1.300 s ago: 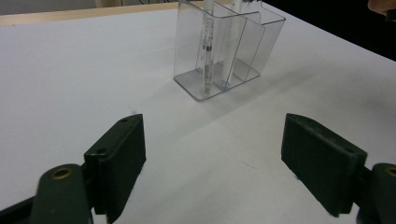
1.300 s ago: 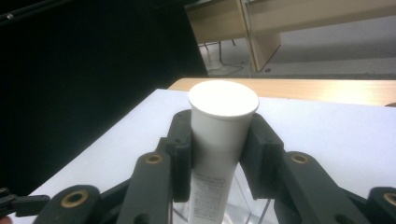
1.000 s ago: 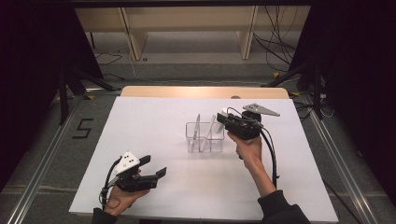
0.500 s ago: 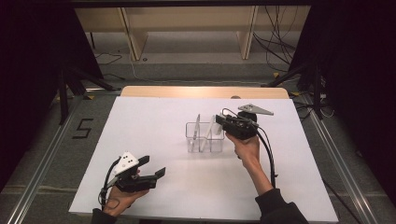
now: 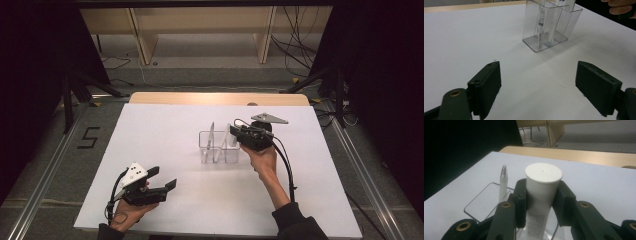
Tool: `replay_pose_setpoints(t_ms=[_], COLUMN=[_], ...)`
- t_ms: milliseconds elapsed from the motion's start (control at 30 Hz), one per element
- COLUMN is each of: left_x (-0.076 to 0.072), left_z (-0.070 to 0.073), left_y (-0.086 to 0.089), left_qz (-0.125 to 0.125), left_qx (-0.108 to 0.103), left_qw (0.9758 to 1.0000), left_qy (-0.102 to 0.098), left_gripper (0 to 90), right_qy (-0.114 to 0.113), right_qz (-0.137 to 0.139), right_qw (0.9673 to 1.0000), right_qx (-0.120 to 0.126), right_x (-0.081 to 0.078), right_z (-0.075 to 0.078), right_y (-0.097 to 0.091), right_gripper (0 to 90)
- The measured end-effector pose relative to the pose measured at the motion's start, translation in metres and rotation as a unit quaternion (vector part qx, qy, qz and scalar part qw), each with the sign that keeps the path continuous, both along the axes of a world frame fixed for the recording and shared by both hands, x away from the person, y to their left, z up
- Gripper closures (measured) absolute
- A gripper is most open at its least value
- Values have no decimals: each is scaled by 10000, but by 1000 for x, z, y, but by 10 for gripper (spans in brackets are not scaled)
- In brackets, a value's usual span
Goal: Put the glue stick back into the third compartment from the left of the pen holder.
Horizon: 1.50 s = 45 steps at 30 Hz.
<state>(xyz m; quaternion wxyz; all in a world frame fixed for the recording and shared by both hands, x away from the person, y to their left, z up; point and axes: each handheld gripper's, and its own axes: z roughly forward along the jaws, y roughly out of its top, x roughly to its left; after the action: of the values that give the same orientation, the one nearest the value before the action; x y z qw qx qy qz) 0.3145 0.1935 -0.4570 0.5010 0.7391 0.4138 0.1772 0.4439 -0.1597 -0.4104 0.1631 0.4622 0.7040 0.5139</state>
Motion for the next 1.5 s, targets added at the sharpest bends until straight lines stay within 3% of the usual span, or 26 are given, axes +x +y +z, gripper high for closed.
replay_pose_setpoints(t_ms=[700, 833, 967, 1200, 1500], left_x=[0, 0, 0, 0, 0], left_z=[0, 0, 0, 0, 0], left_y=[1, 1, 1, 0, 1], left_qz=[13, 22, 17, 13, 27], left_qx=[-2, -15, -11, 11, 6], left_qw=[10000, 10000, 10000, 10000, 10000], left_qy=[10, 8, 10, 10, 22], left_gripper=[201, 200, 201, 200, 200], right_qy=[197, 220, 79, -119, -112], right_qz=[0, 20, 36, 90, 132], right_qw=[9995, 9997, 10000, 9999, 9998], right_qx=[-244, -76, 33, 73, 75], right_x=[2, 2, -3, -13, -16], right_z=[-7, -6, 1, 12, 13], right_y=[5, 3, -1, -6, -8], right_gripper=[658, 442, 356, 337, 332])
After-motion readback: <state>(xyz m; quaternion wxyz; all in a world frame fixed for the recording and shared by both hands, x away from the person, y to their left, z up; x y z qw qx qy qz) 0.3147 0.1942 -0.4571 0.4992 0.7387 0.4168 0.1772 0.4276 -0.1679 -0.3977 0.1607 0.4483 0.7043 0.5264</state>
